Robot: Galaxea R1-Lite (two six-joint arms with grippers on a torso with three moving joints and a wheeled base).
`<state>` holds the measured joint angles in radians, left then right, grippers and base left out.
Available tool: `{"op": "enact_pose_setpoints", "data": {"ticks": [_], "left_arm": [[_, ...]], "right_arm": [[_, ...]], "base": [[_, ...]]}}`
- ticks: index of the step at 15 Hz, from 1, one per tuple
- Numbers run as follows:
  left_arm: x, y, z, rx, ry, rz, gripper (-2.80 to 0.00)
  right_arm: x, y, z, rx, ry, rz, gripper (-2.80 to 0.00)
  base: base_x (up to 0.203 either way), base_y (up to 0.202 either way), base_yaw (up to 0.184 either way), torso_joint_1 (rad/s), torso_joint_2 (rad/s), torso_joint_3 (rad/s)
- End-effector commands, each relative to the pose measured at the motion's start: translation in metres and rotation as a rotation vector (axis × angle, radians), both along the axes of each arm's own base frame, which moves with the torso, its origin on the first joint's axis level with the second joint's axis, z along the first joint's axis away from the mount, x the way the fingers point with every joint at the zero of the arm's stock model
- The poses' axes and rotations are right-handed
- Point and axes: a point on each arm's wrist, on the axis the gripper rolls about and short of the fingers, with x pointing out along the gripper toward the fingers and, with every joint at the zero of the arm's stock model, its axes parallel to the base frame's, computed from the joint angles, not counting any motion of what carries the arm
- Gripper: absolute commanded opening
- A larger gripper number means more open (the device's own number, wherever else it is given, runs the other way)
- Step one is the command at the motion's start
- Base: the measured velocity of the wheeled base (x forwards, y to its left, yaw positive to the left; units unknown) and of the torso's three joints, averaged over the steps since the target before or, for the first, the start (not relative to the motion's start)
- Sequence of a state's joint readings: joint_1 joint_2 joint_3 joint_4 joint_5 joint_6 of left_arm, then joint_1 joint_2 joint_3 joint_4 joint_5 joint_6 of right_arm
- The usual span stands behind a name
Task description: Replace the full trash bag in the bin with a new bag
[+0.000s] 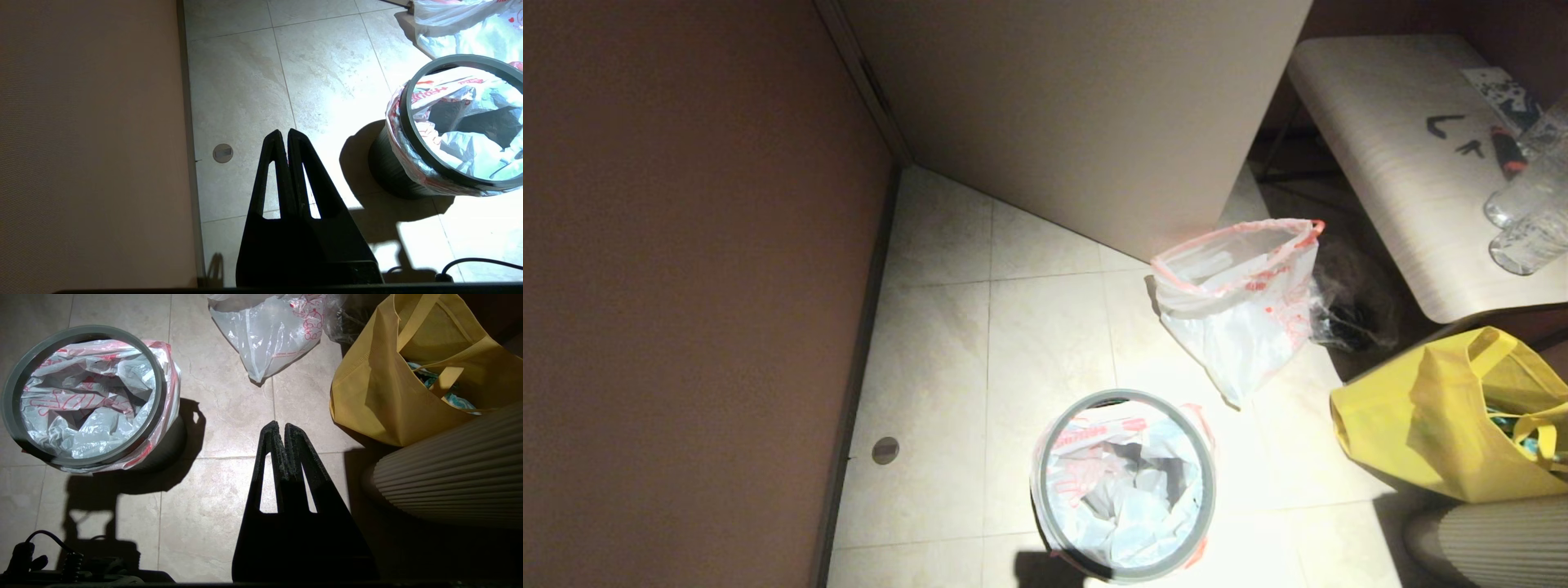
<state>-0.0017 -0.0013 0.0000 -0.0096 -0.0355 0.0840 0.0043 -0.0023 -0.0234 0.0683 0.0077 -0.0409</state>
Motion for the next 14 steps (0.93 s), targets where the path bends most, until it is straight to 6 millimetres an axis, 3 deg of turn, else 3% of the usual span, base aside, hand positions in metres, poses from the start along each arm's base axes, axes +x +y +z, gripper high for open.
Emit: {"op": "enact_pose_setpoints", "data": {"ticks": [1, 14], "left_arm": [[0.0010, 0.0000, -0.0028, -0.001, 0.012, 0.000, -2.80], [0.0010, 0.0000, -0.0028, -0.001, 0.012, 0.002, -2.80]], "right_arm": [[0.0002, 0.0000, -0.0003, -0.002, 0.005, 0.002, -2.80], [0.0008, 0.0000, 0.0006, 0.001, -0.014, 0.000, -2.80]], "base": [[0.000, 0.000, 0.000, 0.000, 0.00, 0.000], [0.000, 0.000, 0.000, 0.000, 0.00, 0.000]]}}
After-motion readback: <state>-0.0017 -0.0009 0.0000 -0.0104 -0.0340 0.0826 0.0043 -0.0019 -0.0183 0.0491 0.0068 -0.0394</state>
